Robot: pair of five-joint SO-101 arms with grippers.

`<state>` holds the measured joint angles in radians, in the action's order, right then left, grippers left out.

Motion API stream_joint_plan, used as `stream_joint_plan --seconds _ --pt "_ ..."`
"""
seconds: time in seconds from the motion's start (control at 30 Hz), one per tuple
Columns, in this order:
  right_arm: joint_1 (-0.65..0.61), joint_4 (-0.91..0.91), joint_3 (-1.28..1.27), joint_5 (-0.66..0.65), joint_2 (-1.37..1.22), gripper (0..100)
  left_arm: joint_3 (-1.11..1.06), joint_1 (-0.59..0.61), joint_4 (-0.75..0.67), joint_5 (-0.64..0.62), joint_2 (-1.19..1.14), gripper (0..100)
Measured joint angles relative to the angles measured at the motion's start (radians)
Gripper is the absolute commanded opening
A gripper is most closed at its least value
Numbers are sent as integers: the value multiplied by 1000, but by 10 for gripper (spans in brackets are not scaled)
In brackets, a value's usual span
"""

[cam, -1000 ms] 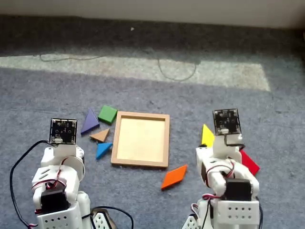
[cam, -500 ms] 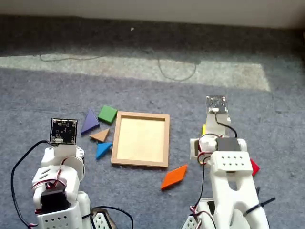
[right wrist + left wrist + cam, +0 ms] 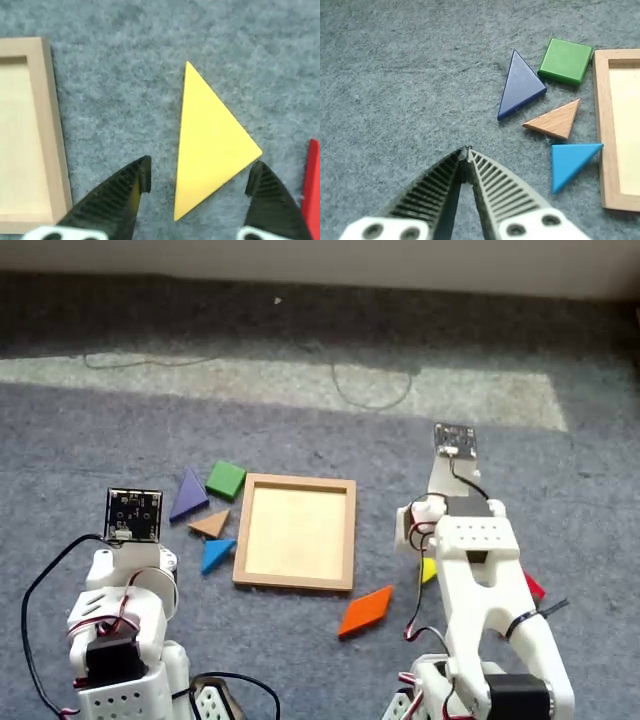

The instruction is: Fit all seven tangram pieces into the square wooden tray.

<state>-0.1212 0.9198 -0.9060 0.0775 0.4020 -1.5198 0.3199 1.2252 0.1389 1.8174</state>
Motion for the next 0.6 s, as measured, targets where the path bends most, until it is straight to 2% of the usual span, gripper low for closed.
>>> stream_joint_plan --seconds 0.37,0.6 --pt "-8 -29 8 18 -104 301 -6 0 0 0 0 8" --pt "-8 -14 118 -6 -152 301 -35 0 -21 0 0 8"
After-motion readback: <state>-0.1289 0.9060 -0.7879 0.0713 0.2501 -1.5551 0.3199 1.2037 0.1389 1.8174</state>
